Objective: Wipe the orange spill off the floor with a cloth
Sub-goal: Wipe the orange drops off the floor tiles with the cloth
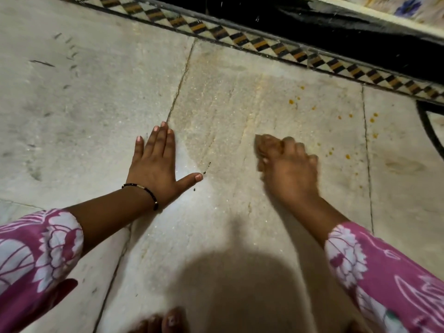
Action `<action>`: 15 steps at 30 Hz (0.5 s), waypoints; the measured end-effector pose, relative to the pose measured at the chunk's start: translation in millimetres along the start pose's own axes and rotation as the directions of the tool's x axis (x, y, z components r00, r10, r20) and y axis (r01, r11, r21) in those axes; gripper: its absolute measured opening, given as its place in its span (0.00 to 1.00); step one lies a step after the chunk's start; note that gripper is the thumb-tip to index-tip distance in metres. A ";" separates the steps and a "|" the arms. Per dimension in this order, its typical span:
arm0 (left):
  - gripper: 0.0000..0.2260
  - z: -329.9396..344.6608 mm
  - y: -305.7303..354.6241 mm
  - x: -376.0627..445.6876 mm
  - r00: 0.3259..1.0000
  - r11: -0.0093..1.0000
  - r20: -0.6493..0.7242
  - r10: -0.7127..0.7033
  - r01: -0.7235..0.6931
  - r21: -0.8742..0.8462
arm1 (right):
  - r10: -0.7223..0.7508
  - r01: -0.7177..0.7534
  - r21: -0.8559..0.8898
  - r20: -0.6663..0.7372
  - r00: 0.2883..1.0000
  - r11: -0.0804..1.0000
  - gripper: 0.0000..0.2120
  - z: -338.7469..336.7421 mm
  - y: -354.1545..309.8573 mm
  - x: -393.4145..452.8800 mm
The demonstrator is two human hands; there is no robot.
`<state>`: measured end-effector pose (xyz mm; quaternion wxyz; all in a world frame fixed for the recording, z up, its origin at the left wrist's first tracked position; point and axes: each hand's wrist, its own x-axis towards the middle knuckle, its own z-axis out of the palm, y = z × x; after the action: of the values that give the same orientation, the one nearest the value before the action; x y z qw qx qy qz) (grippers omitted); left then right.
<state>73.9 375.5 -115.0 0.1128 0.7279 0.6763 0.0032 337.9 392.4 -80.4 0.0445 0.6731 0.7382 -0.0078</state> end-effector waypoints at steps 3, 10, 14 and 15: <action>0.51 -0.2 0.1 -1.4 1.000 1.000 0.000 -0.005 0.005 0.001 | 0.163 -0.163 -0.012 -0.043 0.986 0.986 0.29 -1.8 30.4 -36.5; 0.50 2.2 0.1 -1.5 1.000 1.000 -0.014 -0.003 0.003 0.019 | 0.007 -0.007 0.008 -0.014 1.000 1.000 0.38 13.2 -61.9 -90.6; 0.51 -0.4 0.4 -0.5 1.000 1.000 0.017 -0.001 0.000 0.014 | -0.089 0.090 0.002 -0.050 0.995 0.996 0.32 6.7 -44.1 -30.7; 0.51 -2.2 0.9 -0.4 1.000 1.000 0.029 0.000 -0.001 0.015 | -0.038 0.038 0.008 -0.049 0.998 0.999 0.30 4.0 -23.1 -12.1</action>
<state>74.5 375.4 -112.6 0.1171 0.7289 0.6744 -0.0125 316.2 377.9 -84.6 0.0230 0.6592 0.7516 0.0045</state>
